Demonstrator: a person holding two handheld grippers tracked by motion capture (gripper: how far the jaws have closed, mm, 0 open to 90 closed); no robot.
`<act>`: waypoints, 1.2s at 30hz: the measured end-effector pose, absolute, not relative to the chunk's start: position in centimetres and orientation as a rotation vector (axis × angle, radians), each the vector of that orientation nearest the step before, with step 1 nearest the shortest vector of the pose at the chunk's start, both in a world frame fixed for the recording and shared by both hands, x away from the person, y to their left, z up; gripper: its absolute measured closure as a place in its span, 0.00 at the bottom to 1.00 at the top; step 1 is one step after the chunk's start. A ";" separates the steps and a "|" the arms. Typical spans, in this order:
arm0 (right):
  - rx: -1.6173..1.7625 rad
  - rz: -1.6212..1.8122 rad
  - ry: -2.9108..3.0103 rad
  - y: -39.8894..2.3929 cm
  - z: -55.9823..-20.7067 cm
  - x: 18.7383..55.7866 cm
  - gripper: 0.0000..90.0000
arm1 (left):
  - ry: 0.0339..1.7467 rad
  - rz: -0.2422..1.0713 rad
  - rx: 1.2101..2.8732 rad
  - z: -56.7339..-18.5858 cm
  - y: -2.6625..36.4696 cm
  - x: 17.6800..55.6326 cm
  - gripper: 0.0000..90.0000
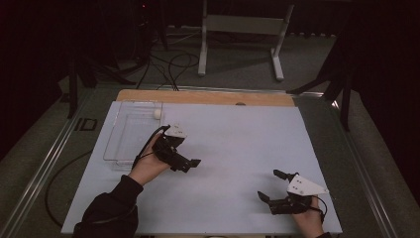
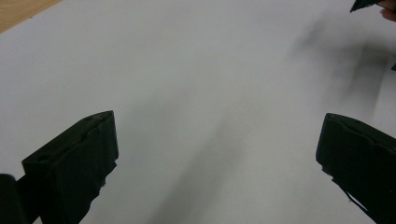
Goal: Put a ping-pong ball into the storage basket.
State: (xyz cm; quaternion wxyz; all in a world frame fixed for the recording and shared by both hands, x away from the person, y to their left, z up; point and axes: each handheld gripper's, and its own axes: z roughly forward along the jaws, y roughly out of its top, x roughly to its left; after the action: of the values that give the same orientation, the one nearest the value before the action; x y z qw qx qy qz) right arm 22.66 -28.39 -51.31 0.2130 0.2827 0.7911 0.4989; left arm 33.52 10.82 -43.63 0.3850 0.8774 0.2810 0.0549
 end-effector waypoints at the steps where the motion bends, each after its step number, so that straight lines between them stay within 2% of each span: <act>1: 0.785 1.386 2.196 -28.4 -51.3 22.7 0.09 | 0.712 0.141 2.237 -43.7 10.8 33.4 0.00; 17: 0.782 1.385 2.196 -28.4 -51.3 22.7 0.09 | 0.660 0.080 2.244 -45.4 10.2 31.5 0.00; 36: 0.780 1.383 2.201 -28.3 -51.3 22.7 0.09 | 0.642 0.055 2.256 -47.8 11.5 29.8 0.00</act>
State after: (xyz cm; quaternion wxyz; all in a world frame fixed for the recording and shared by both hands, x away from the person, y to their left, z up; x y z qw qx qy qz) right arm 22.66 -28.34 -51.30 0.2121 0.2809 0.7926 0.4980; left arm 29.75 11.53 -47.78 0.3873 0.8865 0.2522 0.0216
